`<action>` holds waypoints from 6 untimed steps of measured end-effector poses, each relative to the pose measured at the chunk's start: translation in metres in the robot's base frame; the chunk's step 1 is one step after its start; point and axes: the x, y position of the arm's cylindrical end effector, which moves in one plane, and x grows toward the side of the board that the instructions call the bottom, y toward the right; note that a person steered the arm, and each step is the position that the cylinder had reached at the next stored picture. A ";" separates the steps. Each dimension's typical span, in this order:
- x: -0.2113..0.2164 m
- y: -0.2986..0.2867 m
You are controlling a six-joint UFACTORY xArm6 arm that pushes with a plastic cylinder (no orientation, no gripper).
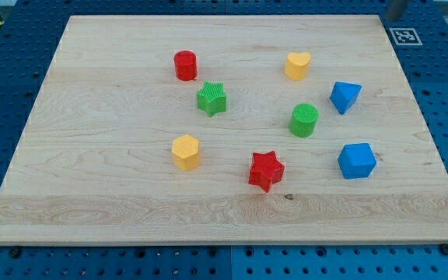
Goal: Place your arm at the top side of the blue triangle
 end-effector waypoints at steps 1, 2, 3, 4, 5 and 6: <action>0.009 -0.055; 0.029 -0.062; 0.059 -0.058; 0.100 -0.056; 0.122 -0.068; 0.142 -0.088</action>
